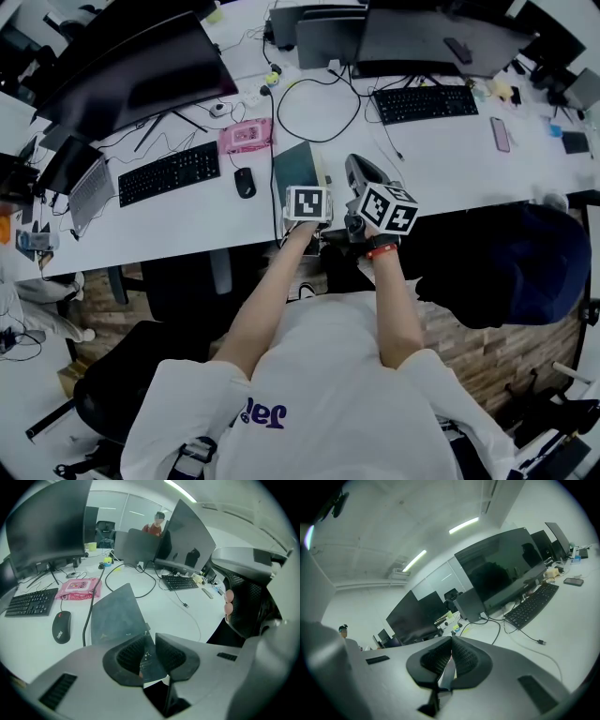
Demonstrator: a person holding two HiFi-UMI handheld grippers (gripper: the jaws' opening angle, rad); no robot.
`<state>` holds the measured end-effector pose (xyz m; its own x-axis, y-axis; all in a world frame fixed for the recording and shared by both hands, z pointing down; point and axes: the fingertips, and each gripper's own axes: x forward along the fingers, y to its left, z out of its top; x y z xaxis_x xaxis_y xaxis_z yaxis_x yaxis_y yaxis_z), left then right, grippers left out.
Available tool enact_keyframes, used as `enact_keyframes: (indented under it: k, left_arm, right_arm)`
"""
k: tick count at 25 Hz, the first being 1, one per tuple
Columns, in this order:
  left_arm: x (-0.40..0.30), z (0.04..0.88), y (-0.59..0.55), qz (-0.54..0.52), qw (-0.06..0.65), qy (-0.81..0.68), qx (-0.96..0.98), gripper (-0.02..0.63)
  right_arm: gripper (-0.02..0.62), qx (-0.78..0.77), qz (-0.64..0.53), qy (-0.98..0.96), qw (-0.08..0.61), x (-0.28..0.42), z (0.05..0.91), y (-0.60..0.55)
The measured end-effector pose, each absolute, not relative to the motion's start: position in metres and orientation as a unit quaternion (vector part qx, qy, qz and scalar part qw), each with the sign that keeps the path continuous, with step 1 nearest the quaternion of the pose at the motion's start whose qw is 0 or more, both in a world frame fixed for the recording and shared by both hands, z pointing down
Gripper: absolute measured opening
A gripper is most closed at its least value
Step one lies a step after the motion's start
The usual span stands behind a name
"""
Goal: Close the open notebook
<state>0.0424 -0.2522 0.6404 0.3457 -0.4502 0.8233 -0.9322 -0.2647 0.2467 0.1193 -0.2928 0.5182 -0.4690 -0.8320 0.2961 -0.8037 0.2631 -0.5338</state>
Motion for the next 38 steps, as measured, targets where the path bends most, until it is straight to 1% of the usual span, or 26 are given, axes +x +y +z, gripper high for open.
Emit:
enact_keyframes:
  k: [38]
  left_arm:
    - [0.065,0.683,-0.246,0.347,0.418,-0.441,0.715,0.089]
  right_arm:
    - [0.014,-0.526,-0.330,0.783,0.020,0.138,0.528,-0.298]
